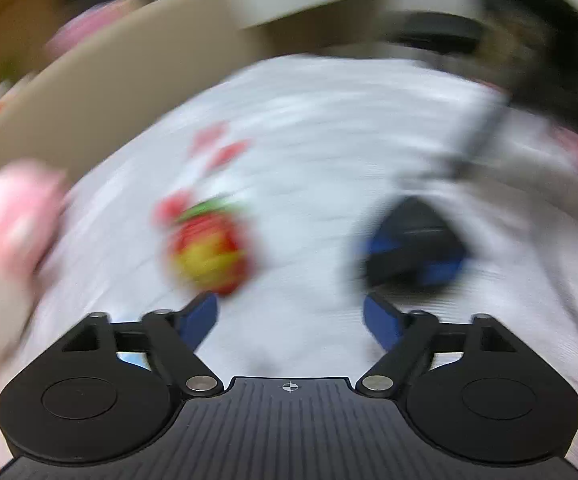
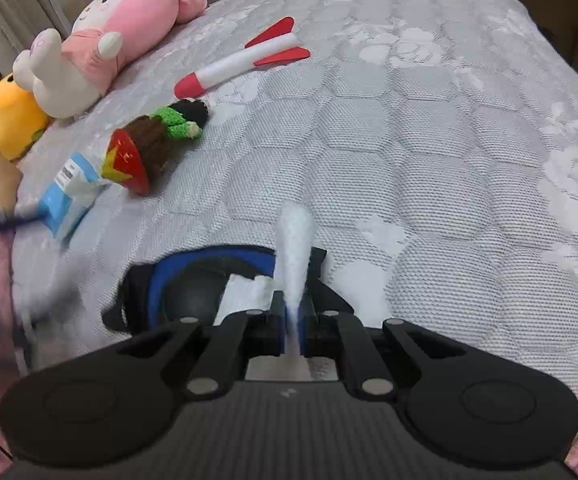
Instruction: Organize soft objects
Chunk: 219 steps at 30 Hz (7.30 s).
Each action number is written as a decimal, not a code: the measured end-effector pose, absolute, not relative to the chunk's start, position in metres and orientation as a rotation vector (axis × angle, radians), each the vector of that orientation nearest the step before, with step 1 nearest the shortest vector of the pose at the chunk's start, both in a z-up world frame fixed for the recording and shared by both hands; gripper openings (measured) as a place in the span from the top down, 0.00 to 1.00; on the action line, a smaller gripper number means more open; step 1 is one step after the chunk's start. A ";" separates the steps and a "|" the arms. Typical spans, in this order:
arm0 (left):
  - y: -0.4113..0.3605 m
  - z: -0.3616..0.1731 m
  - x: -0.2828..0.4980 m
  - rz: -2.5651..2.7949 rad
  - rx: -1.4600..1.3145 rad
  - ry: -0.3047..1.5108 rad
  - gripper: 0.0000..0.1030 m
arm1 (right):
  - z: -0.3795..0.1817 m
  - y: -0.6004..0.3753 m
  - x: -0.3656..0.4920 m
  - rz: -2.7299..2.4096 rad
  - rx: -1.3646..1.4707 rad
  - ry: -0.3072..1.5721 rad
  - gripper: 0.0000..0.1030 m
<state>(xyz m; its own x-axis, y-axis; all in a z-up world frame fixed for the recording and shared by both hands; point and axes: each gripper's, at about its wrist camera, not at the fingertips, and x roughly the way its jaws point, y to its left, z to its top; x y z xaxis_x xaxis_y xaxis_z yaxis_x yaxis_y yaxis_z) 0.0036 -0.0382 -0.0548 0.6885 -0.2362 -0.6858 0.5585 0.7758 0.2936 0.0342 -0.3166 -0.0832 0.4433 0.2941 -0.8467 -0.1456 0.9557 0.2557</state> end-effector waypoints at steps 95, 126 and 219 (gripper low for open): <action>0.047 -0.092 0.075 -0.101 -0.513 1.164 0.07 | -0.069 -0.265 0.013 0.335 0.440 0.994 0.94; -0.032 -0.088 -0.016 -0.754 0.232 0.934 0.16 | -0.073 -0.235 0.022 0.402 0.274 1.063 0.94; -0.065 -0.085 0.008 -0.567 0.414 0.930 0.33 | -0.029 -0.240 0.010 0.505 0.510 0.874 0.95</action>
